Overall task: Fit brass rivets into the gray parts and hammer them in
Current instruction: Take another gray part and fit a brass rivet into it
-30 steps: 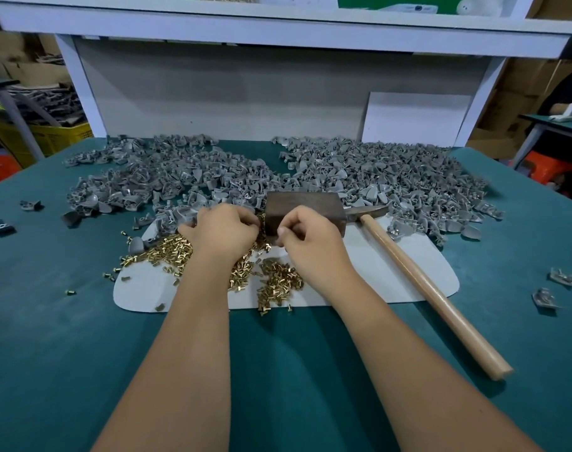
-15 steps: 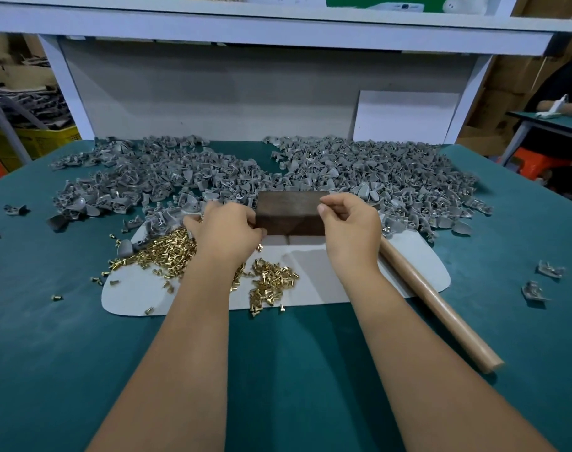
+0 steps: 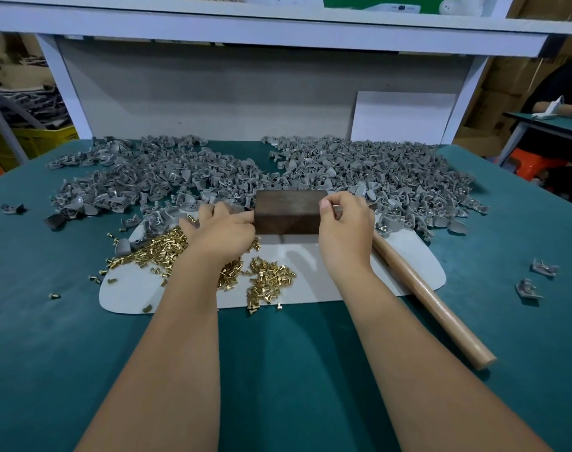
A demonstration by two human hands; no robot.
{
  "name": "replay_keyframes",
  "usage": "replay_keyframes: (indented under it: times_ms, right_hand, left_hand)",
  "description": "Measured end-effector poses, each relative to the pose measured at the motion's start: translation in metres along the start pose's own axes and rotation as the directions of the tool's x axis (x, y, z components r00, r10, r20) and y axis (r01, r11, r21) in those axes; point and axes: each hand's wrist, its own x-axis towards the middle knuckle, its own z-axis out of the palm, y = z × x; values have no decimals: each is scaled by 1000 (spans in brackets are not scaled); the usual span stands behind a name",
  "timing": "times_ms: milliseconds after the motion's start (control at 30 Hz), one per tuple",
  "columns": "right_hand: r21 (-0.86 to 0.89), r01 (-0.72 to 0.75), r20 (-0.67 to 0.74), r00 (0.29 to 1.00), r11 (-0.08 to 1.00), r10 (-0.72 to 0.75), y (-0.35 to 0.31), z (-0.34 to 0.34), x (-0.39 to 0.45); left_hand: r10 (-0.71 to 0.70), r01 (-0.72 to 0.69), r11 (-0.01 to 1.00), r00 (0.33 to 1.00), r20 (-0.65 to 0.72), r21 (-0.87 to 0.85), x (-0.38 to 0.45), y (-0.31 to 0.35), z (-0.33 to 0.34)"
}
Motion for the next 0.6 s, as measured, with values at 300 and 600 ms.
replay_keyframes:
  times_ms: [300,600]
  right_hand:
    - [122,-130,158,981,984,110,2,1,2]
    - [180,-237,45,971,955,233,5,4,8]
  left_hand:
    - [-161,147,985,969,-188,-85,0,-4,-1]
    - [52,-72,983,992,-115,-170,-6,1,-2]
